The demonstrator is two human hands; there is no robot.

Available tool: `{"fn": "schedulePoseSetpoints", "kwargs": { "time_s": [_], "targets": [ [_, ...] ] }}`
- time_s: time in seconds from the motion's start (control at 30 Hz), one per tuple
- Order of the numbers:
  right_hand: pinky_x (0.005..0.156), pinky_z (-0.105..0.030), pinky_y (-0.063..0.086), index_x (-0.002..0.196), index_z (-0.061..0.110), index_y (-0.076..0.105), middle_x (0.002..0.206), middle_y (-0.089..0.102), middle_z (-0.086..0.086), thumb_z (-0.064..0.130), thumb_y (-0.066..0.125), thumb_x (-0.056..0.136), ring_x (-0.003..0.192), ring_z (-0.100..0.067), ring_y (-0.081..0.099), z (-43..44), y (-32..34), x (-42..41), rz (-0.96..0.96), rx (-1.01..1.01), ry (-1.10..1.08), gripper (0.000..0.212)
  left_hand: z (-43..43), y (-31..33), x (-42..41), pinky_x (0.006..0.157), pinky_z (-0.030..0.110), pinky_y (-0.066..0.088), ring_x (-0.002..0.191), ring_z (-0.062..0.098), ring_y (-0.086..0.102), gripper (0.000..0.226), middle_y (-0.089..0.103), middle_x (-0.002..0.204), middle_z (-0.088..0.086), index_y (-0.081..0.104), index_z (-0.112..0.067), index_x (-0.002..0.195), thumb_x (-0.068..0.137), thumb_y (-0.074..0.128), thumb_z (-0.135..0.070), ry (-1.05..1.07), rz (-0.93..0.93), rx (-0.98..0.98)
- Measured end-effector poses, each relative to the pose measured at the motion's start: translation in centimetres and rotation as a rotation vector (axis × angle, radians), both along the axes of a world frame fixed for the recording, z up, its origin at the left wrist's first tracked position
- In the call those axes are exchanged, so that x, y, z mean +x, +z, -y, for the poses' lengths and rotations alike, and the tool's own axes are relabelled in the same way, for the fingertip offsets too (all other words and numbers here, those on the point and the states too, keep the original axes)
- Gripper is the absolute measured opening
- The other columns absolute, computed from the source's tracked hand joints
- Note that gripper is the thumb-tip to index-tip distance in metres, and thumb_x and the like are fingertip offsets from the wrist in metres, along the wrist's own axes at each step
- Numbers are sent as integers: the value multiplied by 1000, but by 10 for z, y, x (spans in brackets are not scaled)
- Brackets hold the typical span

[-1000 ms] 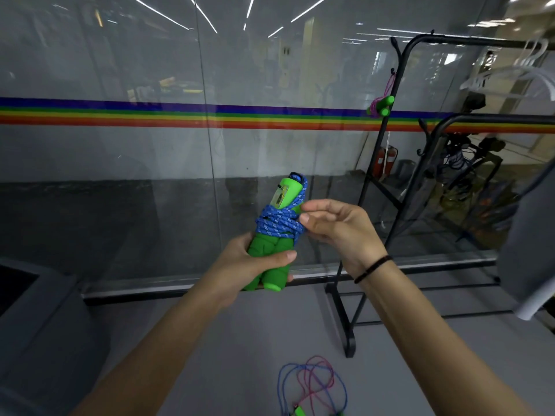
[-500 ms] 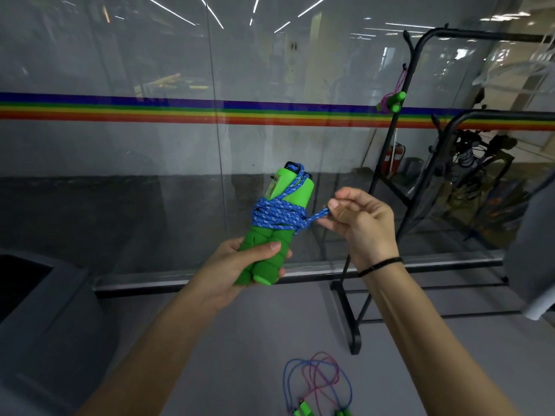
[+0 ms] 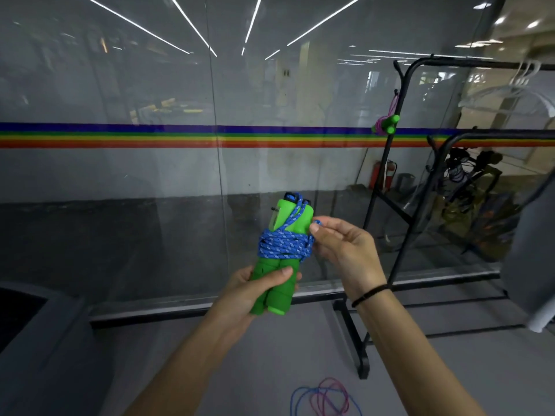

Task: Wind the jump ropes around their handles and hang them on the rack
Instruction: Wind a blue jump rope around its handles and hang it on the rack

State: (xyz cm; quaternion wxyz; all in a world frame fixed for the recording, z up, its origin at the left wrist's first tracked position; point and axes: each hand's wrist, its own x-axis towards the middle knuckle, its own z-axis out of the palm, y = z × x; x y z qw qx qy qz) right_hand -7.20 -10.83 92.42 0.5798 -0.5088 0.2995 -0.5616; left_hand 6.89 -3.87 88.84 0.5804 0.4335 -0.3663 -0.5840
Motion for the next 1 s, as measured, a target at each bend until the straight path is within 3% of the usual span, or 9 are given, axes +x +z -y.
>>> {"fn": "schedulePoseSetpoints", "kwargs": {
  "time_s": [0.17, 0.3, 0.5, 0.57, 0.67, 0.77, 0.83, 0.93, 1.0],
  "targets": [
    [55, -17, 53, 73, 8, 60, 49, 64, 4, -5, 60, 80, 49, -4, 59, 5, -9, 5, 55, 32, -133, 15, 6, -11, 10, 61, 25, 55, 61, 14, 67, 33, 73, 78, 9, 69, -5, 93, 64, 66, -21, 18, -26, 22],
    [59, -20, 55, 74, 9, 62, 53, 66, 5, -6, 59, 80, 54, -6, 61, 4, -14, 10, 122, 48, -114, 17, 10, -16, 15, 62, 28, 57, 58, 13, 66, 29, 73, 74, 8, 69, -5, 90, 66, 65, -21, -6, -78, 62],
    [55, -16, 52, 78, 9, 64, 51, 67, 5, -3, 63, 79, 49, -2, 60, 26, 10, 17, -115, -51, -18, 12, 33, -30, 9, 76, 34, 48, 59, 11, 64, 21, 70, 69, 1, 74, -12, 78, 71, 63, -29, 12, -153, 112],
    [52, -13, 50, 75, 9, 64, 48, 66, 7, -2, 65, 77, 46, 0, 58, 37, 12, 19, -178, -62, -27, 11, 45, -34, 6, 75, 34, 47, 62, 11, 63, 20, 68, 66, -2, 72, -13, 85, 77, 63, -28, 22, -127, 114],
    [51, -12, 48, 71, 14, 66, 49, 66, 7, 2, 71, 74, 47, 0, 56, 54, 6, 21, -306, -144, -101, 13, 66, -32, 1, 63, 25, 50, 65, 8, 62, 13, 67, 73, -6, 63, -17, 96, 86, 60, -25, 67, 13, 68],
    [56, -15, 47, 69, 20, 66, 57, 65, 2, 6, 74, 71, 52, -2, 55, 75, 0, 19, -439, -250, -167, 17, 96, -29, 2, 78, 22, 49, 87, 3, 57, 33, 58, 104, -6, 51, -19, 112, 83, 66, -14, 364, 241, -152],
    [60, -18, 48, 69, 22, 66, 61, 65, 1, 6, 74, 71, 56, -5, 58, 89, -1, 16, -493, -309, -189, 19, 119, -27, 6, 87, 15, 44, 101, 1, 55, 50, 55, 117, -7, 51, -25, 117, 74, 76, -24, 473, 485, -325],
    [60, -22, 51, 71, 20, 68, 63, 67, 0, 8, 74, 72, 59, -7, 62, 113, 4, 9, -530, -370, -221, 13, 152, -13, -5, 93, 27, 46, 109, 10, 59, 65, 64, 116, -5, 57, -25, 114, 57, 78, -45, 307, 619, -443],
    [64, -25, 55, 74, 15, 70, 68, 70, -3, 8, 73, 72, 64, -12, 66, 130, 9, 3, -540, -413, -227, 8, 174, 0, -20, 86, 33, 52, 98, 12, 65, 65, 69, 103, -2, 59, -18, 110, 53, 76, -44, 216, 669, -492]
  ]
}}
